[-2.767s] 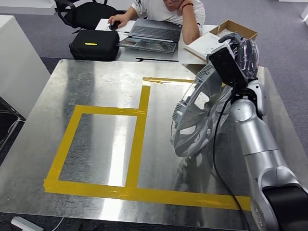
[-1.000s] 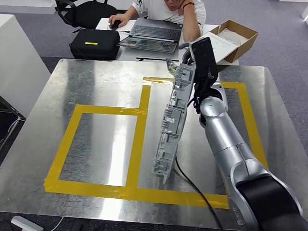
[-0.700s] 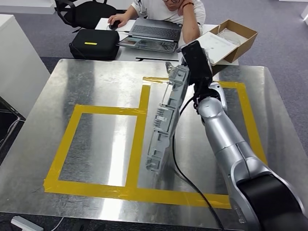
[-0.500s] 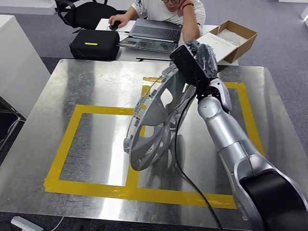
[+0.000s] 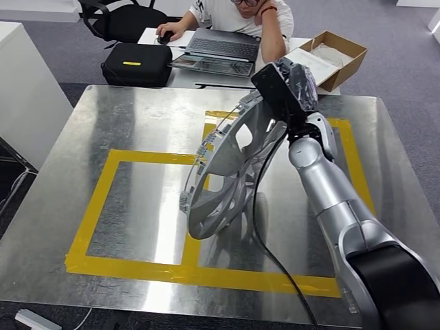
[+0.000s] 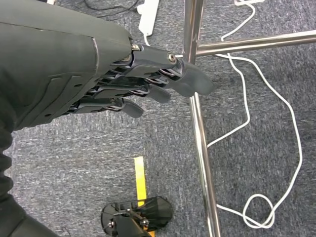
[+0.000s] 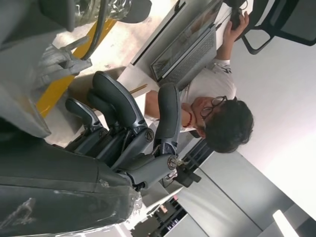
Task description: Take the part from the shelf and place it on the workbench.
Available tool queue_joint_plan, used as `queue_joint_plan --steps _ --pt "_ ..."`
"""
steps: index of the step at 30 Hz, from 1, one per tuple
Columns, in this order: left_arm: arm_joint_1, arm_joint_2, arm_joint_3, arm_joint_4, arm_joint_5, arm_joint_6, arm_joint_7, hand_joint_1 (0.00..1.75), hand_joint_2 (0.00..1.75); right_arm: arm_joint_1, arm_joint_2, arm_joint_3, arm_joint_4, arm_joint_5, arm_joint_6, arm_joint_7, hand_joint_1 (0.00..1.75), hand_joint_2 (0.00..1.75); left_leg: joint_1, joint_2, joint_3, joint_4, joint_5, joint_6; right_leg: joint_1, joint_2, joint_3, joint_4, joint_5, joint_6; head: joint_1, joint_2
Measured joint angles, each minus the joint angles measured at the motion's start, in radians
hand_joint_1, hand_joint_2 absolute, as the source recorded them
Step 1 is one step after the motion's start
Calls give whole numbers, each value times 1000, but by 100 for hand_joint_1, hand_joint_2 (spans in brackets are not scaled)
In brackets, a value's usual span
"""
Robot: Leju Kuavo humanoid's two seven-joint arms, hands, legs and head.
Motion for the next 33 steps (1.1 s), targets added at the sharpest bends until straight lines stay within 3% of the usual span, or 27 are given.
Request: queue_joint_plan --steps 4,9,17,33 --pt "1 0 0 0 0 -3 0 0 175 -7 -14 -18 4 42 -7 10 175 175 -1 0 0 0 0 0 -1 0 0 0 1 1 0 0" --pt "1 0 -1 0 0 -6 0 0 175 -44 -47 -20 5 260 -18 53 175 175 -1 0 1 0 0 1 -1 -1 2 0 1 1 0 0" --pt "3 0 -1 0 6 -6 -2 0 175 -124 -114 -7 18 439 160 65 175 175 -2 -1 1 0 3 4 -1 -1 2 0 2 3 0 0" --pt "6 0 -1 0 7 -5 -2 0 175 -156 -148 18 48 460 177 72 175 175 -4 0 -3 1 3 5 -4 0 -3 0 3 4 0 0"
